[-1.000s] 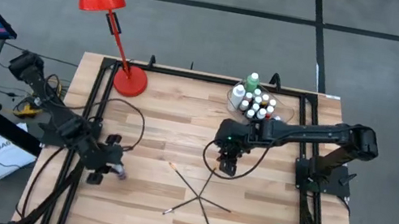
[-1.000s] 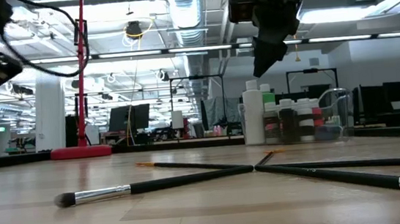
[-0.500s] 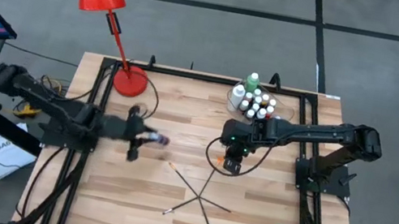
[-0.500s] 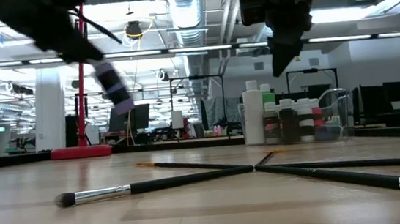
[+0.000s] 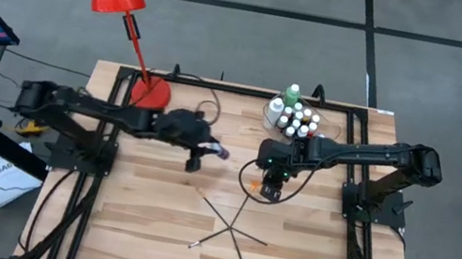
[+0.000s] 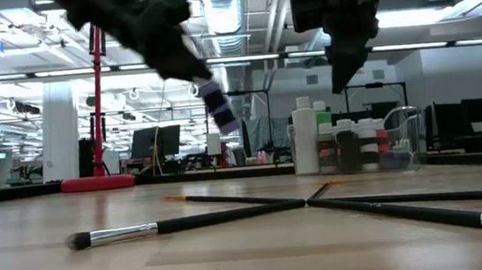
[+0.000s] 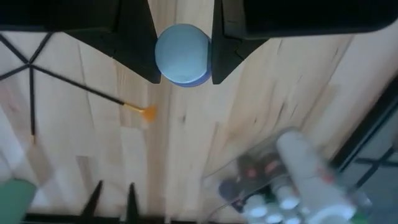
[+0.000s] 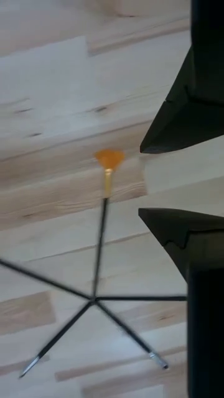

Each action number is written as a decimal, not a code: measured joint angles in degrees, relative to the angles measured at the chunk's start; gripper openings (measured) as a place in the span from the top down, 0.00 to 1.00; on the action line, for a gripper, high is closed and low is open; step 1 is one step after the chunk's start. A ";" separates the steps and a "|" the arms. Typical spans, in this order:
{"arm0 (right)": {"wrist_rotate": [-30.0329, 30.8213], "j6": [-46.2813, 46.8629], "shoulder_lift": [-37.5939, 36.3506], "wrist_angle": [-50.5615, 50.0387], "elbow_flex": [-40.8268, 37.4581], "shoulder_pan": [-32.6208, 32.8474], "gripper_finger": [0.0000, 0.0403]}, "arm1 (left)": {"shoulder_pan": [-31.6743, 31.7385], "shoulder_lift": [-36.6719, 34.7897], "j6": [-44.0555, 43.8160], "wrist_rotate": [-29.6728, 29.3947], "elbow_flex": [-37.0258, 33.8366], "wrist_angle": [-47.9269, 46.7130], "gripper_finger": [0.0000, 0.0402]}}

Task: Pick & Place Paint Supplies
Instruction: Put the small violet paint bottle into the transparent bin, then put the yellow paint brush into the green cup

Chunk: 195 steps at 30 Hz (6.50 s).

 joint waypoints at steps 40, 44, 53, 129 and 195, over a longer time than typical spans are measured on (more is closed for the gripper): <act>5.18 0.91 0.02 0.24 0.00 0.04 0.51 | -1.02 17.29 3.20 5.61 12.82 -8.37 0.53; 9.53 -2.43 0.04 7.33 0.00 0.04 0.46 | -1.07 10.84 3.60 5.62 12.81 -12.78 0.49; 15.41 -13.13 2.66 28.16 -0.04 -0.60 0.41 | -4.08 -12.02 2.51 4.33 10.37 -21.82 0.47; 13.96 -14.71 -2.85 -6.36 14.60 -8.64 0.73 | -17.27 -63.99 -14.92 1.42 -46.57 20.98 1.00; 9.70 -9.44 -18.38 5.17 -12.85 -30.25 0.50 | -17.27 -64.62 -13.48 -5.90 -46.57 17.35 1.00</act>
